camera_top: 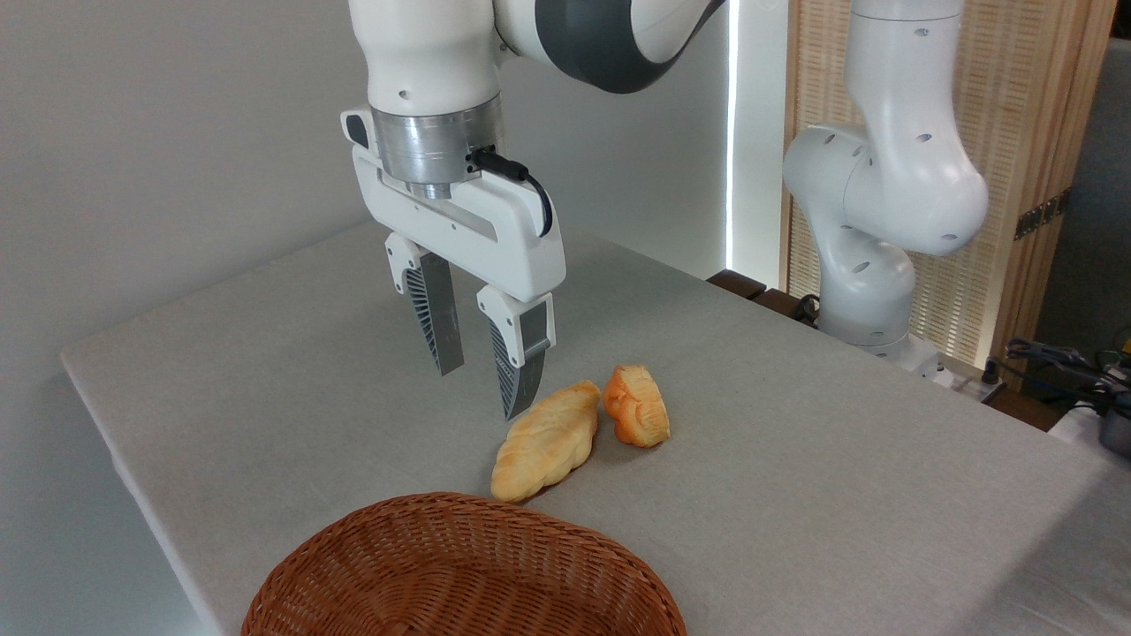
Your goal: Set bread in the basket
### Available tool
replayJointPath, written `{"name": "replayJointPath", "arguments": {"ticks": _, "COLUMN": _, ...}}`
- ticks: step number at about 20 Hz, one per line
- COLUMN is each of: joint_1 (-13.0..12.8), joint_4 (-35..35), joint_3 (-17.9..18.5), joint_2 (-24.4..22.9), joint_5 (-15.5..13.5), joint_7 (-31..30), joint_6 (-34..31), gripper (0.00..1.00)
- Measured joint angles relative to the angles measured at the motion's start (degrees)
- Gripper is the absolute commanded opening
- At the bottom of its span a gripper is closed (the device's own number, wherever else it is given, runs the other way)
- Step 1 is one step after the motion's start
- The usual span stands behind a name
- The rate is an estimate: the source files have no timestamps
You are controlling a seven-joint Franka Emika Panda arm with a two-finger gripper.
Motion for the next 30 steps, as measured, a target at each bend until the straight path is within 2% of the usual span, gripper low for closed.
{"name": "replayJointPath", "arguments": {"ticks": 6, "joint_1": -3.11, "joint_4": -5.04, "joint_3": -0.15, "joint_2": -0.11, "joint_5": 0.0, "joint_7": 0.69, "joint_6": -0.05, "gripper": 1.0}}
{"name": "replayJointPath", "arguments": {"ticks": 13, "joint_1": -3.41, "joint_4": -14.9, "joint_3": 0.27, "joint_2": -5.86, "joint_5": 0.0, "joint_7": 14.29, "joint_6": -0.11, "gripper": 1.0}}
{"name": "replayJointPath", "arguments": {"ticks": 18, "joint_1": -3.25, "joint_4": -19.98, "joint_3": 0.74, "joint_2": -9.23, "joint_5": 0.02, "joint_7": 17.82, "joint_6": -3.18, "gripper": 1.0}}
{"name": "replayJointPath", "arguments": {"ticks": 24, "joint_1": -2.09, "joint_4": -20.35, "joint_3": 2.44, "joint_2": -9.37, "joint_5": 1.84, "joint_7": 23.46, "joint_6": -6.17, "gripper": 1.0}}
{"name": "replayJointPath", "arguments": {"ticks": 30, "joint_1": -2.14, "joint_4": -20.97, "joint_3": 2.33, "joint_2": -6.27, "joint_5": 1.92, "joint_7": 23.57, "joint_6": -6.14, "gripper": 1.0}}
